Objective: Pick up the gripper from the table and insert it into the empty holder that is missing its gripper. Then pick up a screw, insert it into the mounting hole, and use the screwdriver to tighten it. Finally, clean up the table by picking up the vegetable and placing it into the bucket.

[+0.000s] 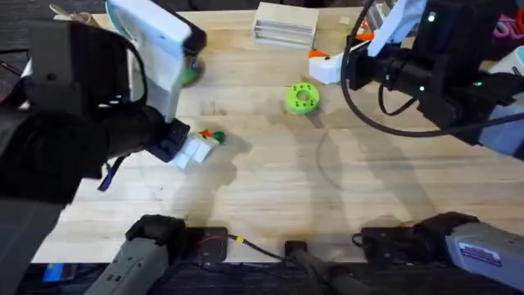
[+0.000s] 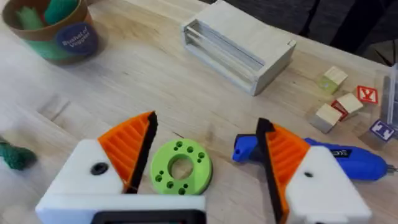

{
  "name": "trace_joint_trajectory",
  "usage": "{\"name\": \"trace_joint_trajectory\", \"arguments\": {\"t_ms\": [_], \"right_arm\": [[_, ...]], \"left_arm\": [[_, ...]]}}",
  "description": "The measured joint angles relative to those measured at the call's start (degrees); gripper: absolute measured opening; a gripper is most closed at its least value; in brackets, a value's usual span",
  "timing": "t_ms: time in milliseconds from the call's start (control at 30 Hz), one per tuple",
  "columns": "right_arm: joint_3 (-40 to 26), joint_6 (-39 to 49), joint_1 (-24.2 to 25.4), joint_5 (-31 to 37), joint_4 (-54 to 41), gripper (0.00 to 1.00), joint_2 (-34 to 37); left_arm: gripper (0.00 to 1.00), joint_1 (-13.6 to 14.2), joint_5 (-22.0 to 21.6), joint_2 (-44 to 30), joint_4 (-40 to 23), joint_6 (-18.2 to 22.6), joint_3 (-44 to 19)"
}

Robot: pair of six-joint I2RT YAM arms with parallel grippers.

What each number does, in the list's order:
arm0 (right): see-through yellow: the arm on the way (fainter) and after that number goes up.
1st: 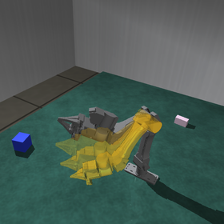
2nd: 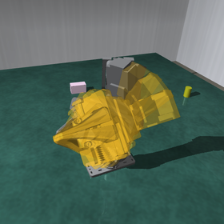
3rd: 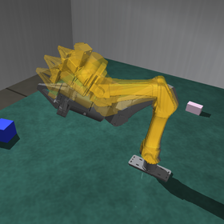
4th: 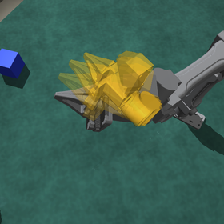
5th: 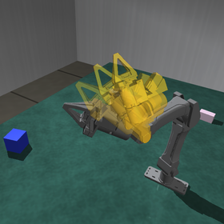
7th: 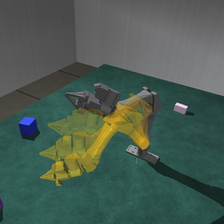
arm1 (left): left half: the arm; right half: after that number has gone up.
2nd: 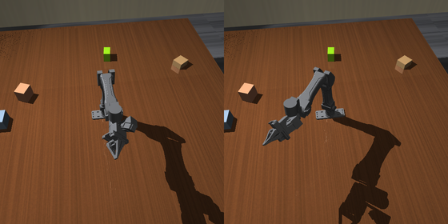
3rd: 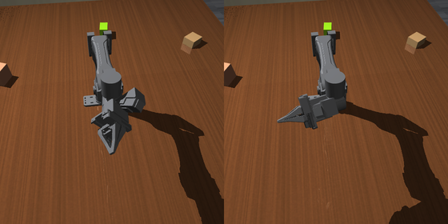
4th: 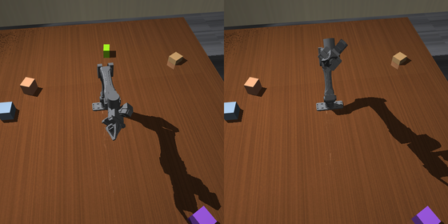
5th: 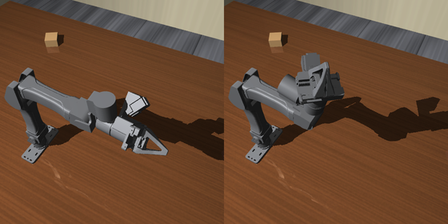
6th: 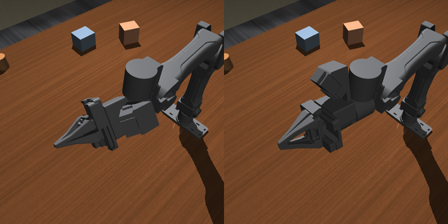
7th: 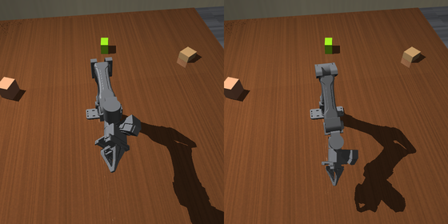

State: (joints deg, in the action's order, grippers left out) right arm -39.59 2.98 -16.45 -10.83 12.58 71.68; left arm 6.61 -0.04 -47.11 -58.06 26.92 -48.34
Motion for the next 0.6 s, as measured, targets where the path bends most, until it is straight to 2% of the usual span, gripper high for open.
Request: {"name": "trace_joint_trajectory", "arguments": {"t_ms": [100, 133, 333, 467, 567, 600], "right_arm": [[0.0, 0.0, 0.0, 0.0, -0.3, 0.994, 0.0], [0.0, 0.0, 0.0, 0.0, -1.1, 0.993, 0.0], [0.0, 0.0, 0.0, 0.0, -1.5, 0.993, 0.0], [0.0, 0.0, 0.0, 0.0, -1.5, 0.994, 0.0], [0.0, 0.0, 0.0, 0.0, -1.5, 0.994, 0.0], [0.0, 0.0, 0.0, 0.0, -1.5, 0.994, 0.0]], "left_arm": [[0.993, 0.0, 0.2, -2.7, 0.0, 2.8, 0.0], [0.992, 0.0, 0.3, -5.7, 0.0, 4.3, 0.0], [0.992, 0.0, 0.3, -12.9, 0.2, 5.7, 0.0], [0.993, 0.0, 0.3, -18.1, 0.9, 8.8, 0.0], [0.992, 0.0, 0.3, -21.1, 3.0, 10.6, 0.0], [0.992, 0.0, 0.3, -24.0, 6.0, 11.6, 0.0]]}}
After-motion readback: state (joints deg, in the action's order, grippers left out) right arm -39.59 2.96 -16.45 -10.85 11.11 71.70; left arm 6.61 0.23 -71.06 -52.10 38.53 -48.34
